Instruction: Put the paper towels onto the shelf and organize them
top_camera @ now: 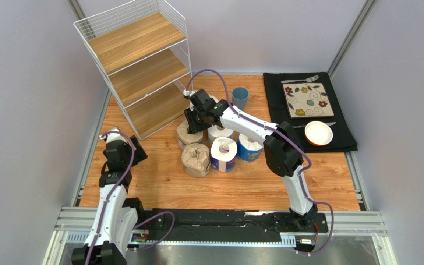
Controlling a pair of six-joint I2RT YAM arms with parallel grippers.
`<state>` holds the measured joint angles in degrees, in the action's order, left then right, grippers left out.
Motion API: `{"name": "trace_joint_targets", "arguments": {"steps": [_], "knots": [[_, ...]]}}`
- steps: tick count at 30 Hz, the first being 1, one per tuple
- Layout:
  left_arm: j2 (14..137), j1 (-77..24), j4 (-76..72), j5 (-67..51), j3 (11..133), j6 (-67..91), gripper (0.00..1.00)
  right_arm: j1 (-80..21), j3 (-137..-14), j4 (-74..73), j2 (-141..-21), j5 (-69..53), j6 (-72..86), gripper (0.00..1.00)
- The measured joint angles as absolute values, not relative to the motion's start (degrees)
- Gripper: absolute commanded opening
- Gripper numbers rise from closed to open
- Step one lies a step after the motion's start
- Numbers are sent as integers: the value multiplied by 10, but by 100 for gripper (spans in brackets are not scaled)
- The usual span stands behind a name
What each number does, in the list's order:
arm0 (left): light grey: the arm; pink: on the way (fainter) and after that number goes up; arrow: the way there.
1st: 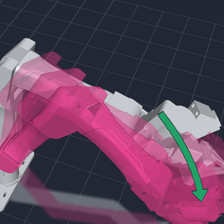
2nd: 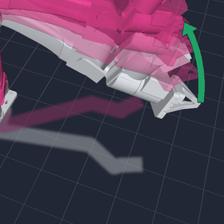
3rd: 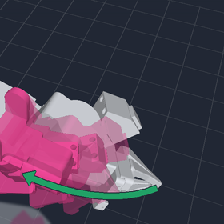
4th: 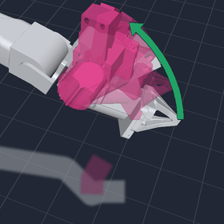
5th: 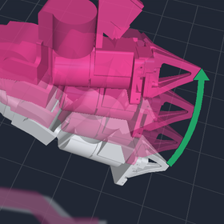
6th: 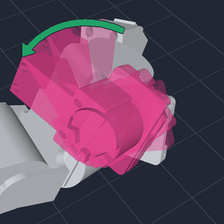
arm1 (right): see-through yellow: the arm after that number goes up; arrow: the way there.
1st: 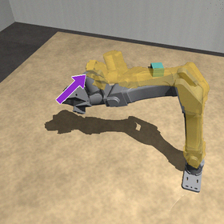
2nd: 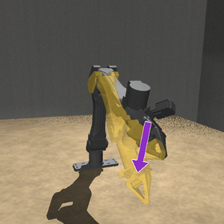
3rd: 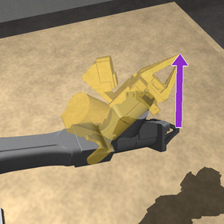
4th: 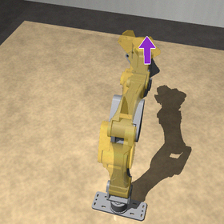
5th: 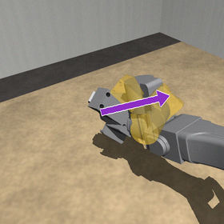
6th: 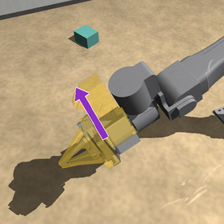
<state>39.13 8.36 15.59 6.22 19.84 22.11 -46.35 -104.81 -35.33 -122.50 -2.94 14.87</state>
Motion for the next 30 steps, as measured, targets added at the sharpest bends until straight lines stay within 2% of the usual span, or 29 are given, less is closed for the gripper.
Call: {"name": "trace_joint_targets", "arguments": {"steps": [6,20,30], "knots": [[391,84,156,62,198,221,90,-462,-1048,-354,-1225,-29,149,30],[391,84,156,60,198,222,90,-462,-1066,-382,-1221,-26,150,29],[391,84,156,60,198,223,90,-460,-1120,-396,-1164,-26,154,29]]}}
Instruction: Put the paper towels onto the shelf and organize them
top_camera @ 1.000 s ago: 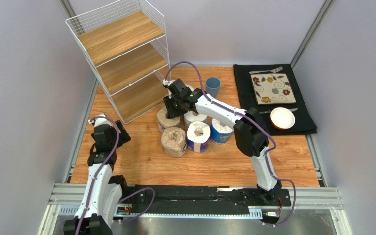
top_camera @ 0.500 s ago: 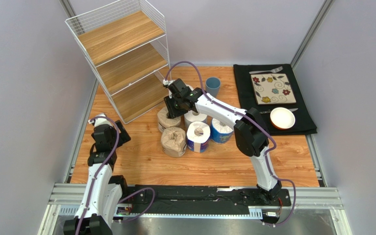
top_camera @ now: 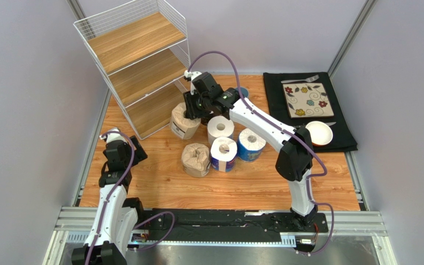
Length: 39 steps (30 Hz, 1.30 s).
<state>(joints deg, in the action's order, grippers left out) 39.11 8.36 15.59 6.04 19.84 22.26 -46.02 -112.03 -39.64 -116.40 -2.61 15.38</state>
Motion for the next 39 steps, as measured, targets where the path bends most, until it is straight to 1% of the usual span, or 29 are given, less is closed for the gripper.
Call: {"name": "trace_joint_targets", "arguments": {"steps": [6,17,26,39], "knots": [[391,84,156,60,198,223,90,-456,-1164,-390,-1134,-24,156,28],[391,84,156,60,198,223,90,-441,-1251,-358,-1132,17,152,25],[391,84,156,60,198,223,90,-427,-1367,-329,-1171,40,147,23],[391,84,156,60,198,223,90,-423,-1380,-308,-1215,50,136,22]]}}
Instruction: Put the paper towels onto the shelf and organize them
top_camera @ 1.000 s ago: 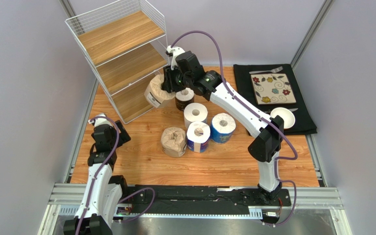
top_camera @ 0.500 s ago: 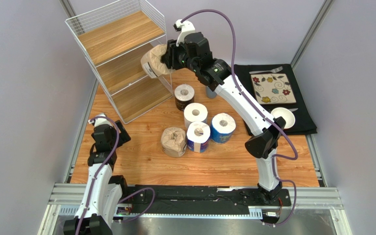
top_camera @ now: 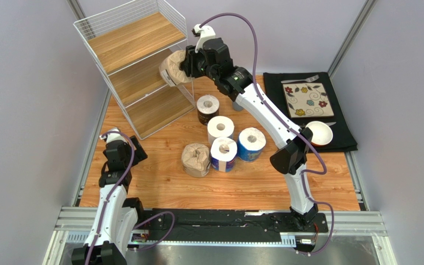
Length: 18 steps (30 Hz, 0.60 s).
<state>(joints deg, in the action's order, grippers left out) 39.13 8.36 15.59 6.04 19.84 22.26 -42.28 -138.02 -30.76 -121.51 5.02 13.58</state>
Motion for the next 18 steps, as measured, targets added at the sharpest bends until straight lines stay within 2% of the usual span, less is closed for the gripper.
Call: {"name": "trace_joint_targets", "arguments": {"steps": [11,18], "knots": [[395,84,156,60,198,223,90,-423,-1372,-278,-1215,46,135,21],[397,84,156,60,198,223,90,-423,-1235,-256,-1173,12,134,21]]}}
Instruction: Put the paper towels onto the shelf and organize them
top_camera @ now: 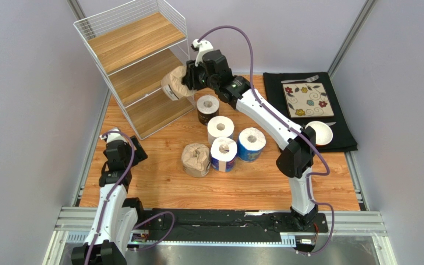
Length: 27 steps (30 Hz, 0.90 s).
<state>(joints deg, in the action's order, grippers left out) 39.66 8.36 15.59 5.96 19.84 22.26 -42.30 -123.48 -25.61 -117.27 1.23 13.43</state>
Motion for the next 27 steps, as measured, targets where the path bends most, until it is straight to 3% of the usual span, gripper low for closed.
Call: {"name": "trace_joint_targets", "arguments": {"steps": [7,27], "knots": [[398,84,156,56,198,223,89,-428,-1086,-229,-1094,1,139,21],[400,84,156,50,198,223,89,-446,-1091,-159,-1216,15,190,20]]}}
